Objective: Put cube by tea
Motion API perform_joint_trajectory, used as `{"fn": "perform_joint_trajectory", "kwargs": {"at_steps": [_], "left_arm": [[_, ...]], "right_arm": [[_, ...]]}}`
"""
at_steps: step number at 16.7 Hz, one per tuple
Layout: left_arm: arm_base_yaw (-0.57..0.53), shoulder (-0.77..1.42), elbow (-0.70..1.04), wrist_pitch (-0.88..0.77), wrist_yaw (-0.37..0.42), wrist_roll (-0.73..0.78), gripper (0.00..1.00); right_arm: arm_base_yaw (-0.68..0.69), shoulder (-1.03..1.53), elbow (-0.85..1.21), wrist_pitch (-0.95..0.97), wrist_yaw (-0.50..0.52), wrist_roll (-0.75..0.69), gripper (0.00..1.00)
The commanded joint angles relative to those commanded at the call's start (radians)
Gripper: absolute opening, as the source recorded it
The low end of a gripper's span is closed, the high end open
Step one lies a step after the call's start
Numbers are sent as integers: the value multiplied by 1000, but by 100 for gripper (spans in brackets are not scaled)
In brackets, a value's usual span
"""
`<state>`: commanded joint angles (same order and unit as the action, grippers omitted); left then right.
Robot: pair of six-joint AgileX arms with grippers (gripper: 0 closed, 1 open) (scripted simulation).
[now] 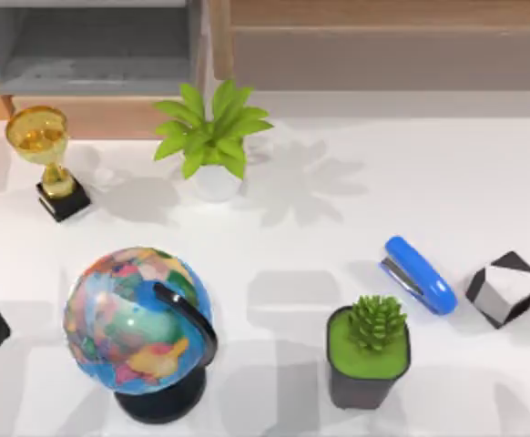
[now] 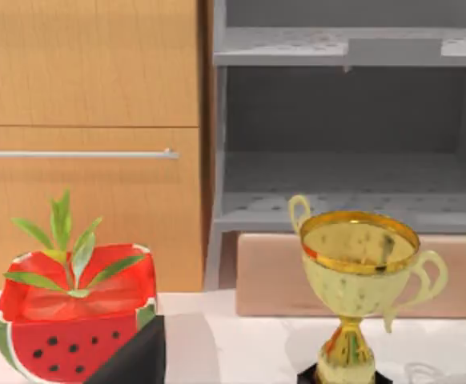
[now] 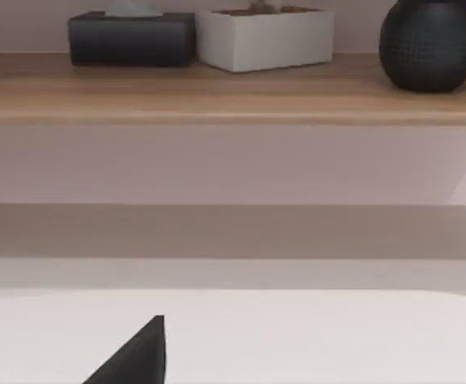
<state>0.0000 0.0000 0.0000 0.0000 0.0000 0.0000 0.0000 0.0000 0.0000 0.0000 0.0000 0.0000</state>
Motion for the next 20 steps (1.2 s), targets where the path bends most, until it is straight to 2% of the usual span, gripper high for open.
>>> {"fn": "perform_joint_trajectory", "kwargs": {"at_steps": [4, 8, 20], "left_arm": [[0, 0, 0, 0, 0, 0, 100], [0, 0, 0, 0, 0, 0, 100], [0, 0, 0, 0, 0, 0, 100]], "right_arm": [[-9, 33, 32, 4, -5, -4, 100], [-49, 224, 219, 24, -33, -16, 100], [-217, 1331, 1159, 94, -181, -16, 100]]}}
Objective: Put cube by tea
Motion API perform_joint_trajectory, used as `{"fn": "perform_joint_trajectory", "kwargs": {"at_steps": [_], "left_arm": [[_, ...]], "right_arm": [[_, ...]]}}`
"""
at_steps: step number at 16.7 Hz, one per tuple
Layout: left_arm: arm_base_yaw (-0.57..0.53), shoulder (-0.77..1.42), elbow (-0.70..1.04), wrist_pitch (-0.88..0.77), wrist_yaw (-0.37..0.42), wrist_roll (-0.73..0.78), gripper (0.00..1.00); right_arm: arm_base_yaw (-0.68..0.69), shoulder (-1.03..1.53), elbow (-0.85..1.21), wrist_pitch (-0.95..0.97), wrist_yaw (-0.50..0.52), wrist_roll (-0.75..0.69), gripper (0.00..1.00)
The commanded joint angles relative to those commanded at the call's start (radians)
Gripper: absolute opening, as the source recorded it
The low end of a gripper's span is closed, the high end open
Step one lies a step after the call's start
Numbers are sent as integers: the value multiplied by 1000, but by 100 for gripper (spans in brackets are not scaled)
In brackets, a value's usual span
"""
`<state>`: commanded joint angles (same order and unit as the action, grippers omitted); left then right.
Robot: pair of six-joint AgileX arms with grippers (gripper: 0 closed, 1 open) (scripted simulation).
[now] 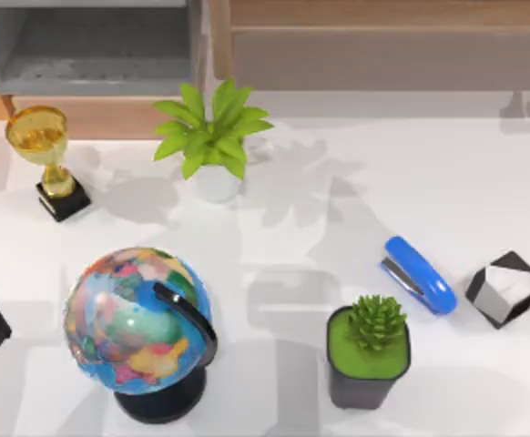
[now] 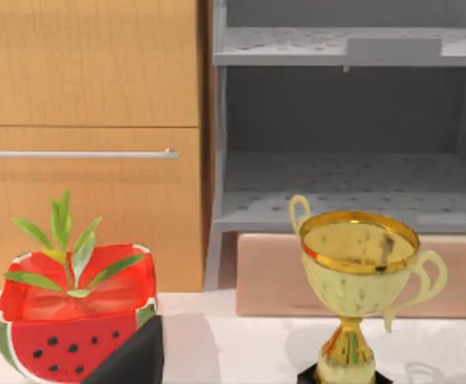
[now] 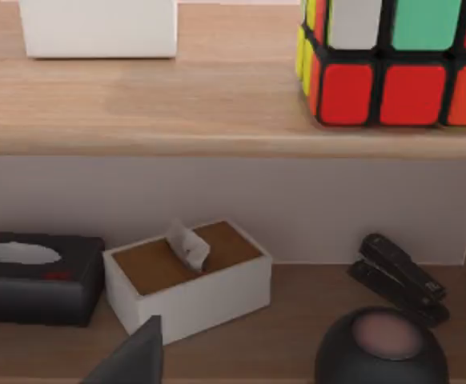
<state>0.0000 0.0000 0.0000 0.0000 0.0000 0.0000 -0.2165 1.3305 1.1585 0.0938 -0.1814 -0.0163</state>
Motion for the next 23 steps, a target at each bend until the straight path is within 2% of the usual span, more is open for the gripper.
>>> {"fn": "perform_joint_trajectory", "kwargs": {"at_steps": [6, 14, 23], "left_arm": [[0, 0, 0, 0, 0, 0, 100], [0, 0, 0, 0, 0, 0, 100], [0, 0, 0, 0, 0, 0, 100]], "right_arm": [[-42, 276, 295, 50, -49, 28, 100], [-40, 302, 328, 54, -48, 32, 100], [-18, 481, 538, 25, -24, 32, 100]]}}
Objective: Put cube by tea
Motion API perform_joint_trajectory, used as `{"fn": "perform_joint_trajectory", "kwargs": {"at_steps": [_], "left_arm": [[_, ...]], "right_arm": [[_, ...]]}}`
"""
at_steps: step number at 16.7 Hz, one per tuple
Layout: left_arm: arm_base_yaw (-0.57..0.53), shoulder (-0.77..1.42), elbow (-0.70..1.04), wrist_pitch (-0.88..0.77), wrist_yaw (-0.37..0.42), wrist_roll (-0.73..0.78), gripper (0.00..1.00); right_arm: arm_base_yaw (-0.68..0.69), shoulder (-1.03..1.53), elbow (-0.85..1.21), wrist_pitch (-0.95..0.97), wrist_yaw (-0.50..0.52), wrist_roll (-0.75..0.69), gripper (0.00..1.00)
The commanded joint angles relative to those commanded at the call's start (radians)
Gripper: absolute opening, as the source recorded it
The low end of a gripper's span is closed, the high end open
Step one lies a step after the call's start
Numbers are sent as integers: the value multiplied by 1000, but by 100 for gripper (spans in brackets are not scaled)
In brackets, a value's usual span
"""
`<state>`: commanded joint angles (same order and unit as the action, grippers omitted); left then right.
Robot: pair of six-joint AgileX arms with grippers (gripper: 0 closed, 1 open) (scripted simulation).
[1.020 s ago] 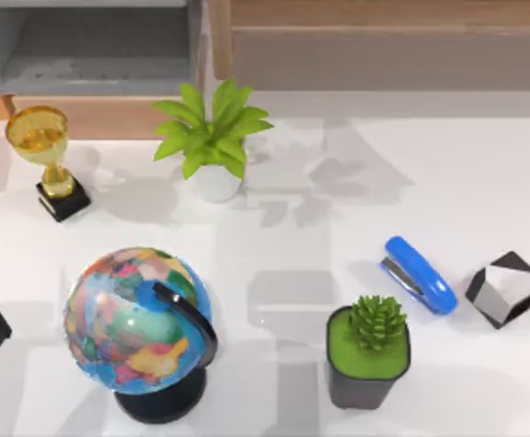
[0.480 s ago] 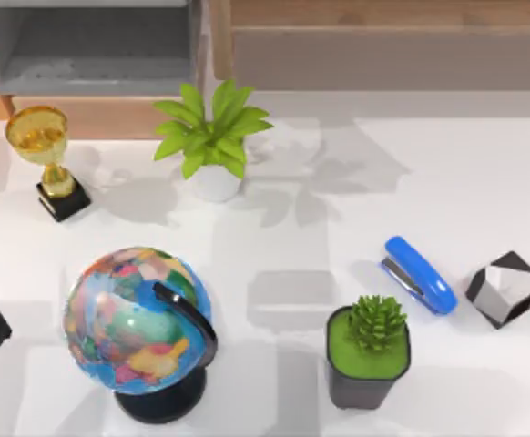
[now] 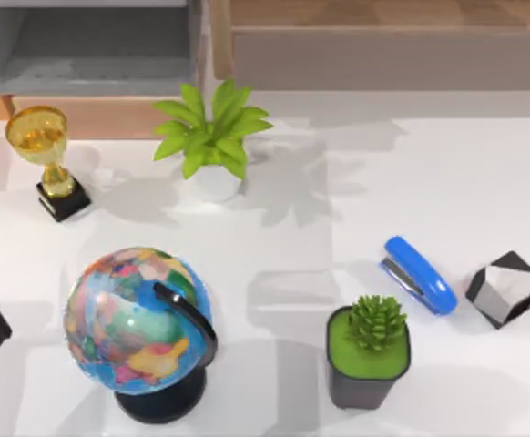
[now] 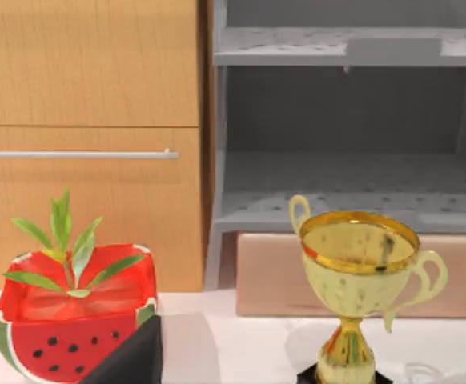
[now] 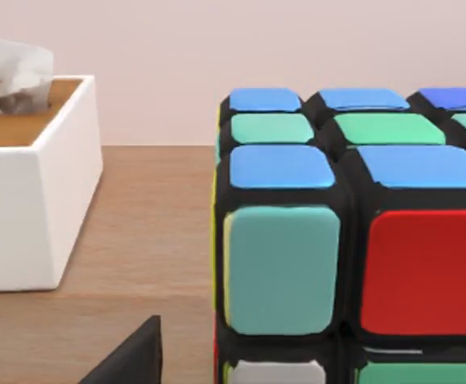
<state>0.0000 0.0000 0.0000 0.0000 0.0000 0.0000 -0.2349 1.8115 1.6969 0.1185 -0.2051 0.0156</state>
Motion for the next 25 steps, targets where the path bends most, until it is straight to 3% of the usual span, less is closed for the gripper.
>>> {"fn": "perform_joint_trajectory", "kwargs": {"at_steps": [6, 19, 25], "left_arm": [[0, 0, 0, 0, 0, 0, 100], [0, 0, 0, 0, 0, 0, 100], [0, 0, 0, 0, 0, 0, 100]], "right_arm": [[6, 41, 48, -8, 7, 0, 100], [6, 41, 48, -8, 7, 0, 2], [6, 41, 48, -8, 7, 0, 0]]}}
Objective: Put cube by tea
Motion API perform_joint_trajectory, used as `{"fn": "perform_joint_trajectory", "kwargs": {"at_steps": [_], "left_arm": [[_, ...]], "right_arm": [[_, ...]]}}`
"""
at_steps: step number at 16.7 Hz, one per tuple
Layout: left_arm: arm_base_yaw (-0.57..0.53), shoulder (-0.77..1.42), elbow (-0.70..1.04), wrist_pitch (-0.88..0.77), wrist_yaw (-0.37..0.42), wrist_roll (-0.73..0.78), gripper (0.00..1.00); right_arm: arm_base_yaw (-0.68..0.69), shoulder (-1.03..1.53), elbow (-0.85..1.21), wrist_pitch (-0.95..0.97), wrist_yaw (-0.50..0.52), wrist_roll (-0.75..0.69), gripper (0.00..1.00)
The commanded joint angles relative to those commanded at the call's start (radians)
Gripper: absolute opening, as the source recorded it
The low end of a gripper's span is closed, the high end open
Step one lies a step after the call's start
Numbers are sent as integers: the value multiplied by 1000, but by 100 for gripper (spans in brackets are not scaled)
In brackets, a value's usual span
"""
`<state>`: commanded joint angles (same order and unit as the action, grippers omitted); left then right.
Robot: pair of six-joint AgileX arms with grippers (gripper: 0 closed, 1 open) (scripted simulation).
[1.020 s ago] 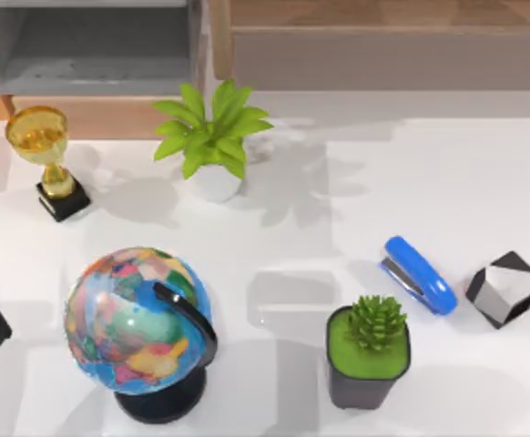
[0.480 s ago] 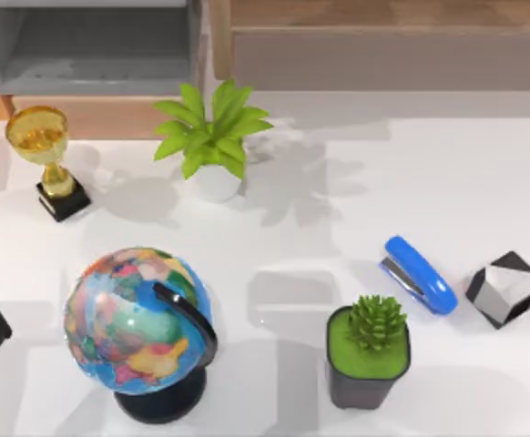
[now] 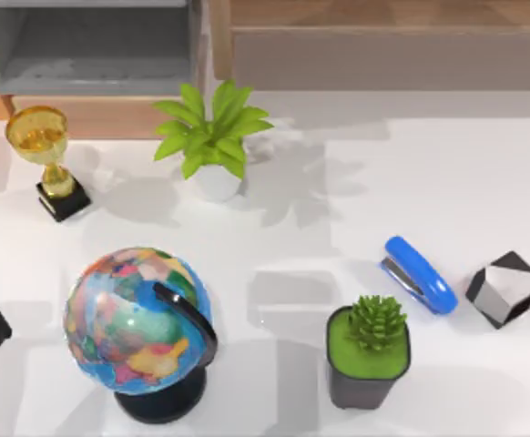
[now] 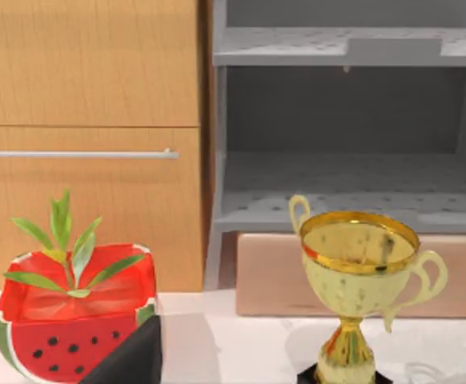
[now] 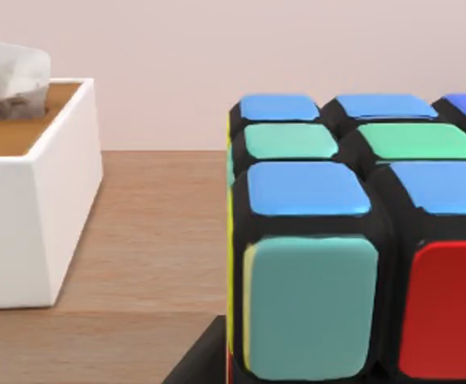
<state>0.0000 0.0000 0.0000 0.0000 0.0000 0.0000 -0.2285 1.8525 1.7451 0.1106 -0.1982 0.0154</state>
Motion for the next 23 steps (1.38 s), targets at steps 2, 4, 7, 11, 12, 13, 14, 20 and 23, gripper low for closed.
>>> {"fn": "perform_joint_trajectory", "kwargs": {"at_steps": [2, 4, 7, 11, 12, 13, 14, 20, 23], "left_arm": [[0, 0, 0, 0, 0, 0, 100], [0, 0, 0, 0, 0, 0, 100], [0, 0, 0, 0, 0, 0, 100], [0, 0, 0, 0, 0, 0, 100], [0, 0, 0, 0, 0, 0, 100], [0, 0, 0, 0, 0, 0, 100], [0, 0, 0, 0, 0, 0, 100], [0, 0, 0, 0, 0, 0, 100], [0, 0, 0, 0, 0, 0, 100]], "right_arm": [[0, 0, 0, 0, 0, 0, 0], [-3, -1, 3, -3, 0, 2, 0], [-3, 3, 37, -31, -1, 2, 0], [-3, 5, 49, -42, -1, 2, 0], [-3, 1, 46, -40, -1, 3, 0], [-3, 1, 46, -41, -1, 3, 0], [-1, -10, 47, -45, 1, 8, 0], [107, -210, -42, -215, 30, 107, 0], [218, -321, -167, -383, 57, 185, 0]]}}
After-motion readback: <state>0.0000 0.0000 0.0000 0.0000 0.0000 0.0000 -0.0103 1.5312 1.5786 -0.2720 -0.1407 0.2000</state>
